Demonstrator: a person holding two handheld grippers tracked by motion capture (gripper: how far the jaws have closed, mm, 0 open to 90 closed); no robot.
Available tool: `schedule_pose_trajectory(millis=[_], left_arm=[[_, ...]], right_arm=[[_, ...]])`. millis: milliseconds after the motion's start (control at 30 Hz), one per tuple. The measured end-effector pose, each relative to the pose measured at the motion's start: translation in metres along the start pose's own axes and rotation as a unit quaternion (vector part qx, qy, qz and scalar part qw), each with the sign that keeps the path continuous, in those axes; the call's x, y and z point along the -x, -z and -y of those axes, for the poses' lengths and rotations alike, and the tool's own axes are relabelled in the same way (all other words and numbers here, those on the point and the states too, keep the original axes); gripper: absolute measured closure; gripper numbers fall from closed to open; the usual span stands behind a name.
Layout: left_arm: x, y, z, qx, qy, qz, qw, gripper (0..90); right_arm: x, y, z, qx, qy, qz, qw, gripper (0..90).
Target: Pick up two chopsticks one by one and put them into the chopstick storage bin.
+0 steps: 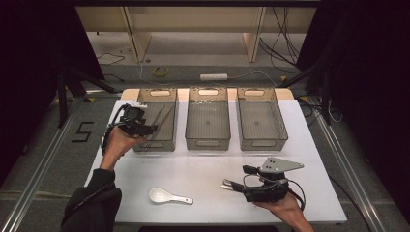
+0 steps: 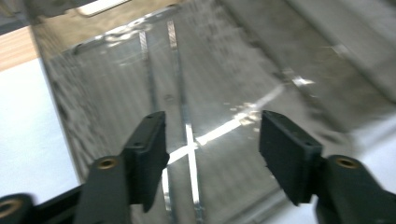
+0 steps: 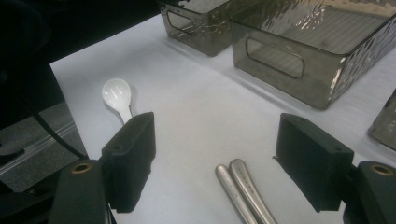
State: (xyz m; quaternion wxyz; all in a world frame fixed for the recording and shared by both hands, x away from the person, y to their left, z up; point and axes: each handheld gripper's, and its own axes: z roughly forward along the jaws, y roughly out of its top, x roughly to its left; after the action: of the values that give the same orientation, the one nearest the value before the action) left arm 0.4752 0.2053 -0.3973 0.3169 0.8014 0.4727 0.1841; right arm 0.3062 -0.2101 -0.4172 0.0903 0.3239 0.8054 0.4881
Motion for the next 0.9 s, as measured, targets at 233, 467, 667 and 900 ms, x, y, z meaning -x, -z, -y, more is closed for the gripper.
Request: schedule_pose_trajectory(millis=[233, 467, 667, 900], left_arm=[[0.021, 0.022, -0.004, 0.007, -0.040, 0.040, 0.9984, 28.0], [0.044, 0.034, 0.001, 0.000, -0.089, 0.068, 0.9937, 23.4], [0.068, 0.038, 0.008, -0.017, -0.123, 0.097, 0.9875, 20.5], [0.085, 0.035, 0.017, -0.037, -0.150, 0.118, 0.9809, 18.3]], right_arm=[[0.000, 0.001, 0.001, 0.002, 0.002, 0.000, 1.0000, 29.4], [0.000, 0.002, 0.002, 0.012, 0.000, 0.005, 0.9999, 28.2], [0.000, 0.003, 0.002, 0.020, -0.001, 0.007, 0.9998, 28.1], [0.001, 0.005, 0.003, 0.028, -0.003, 0.010, 0.9995, 27.7]])
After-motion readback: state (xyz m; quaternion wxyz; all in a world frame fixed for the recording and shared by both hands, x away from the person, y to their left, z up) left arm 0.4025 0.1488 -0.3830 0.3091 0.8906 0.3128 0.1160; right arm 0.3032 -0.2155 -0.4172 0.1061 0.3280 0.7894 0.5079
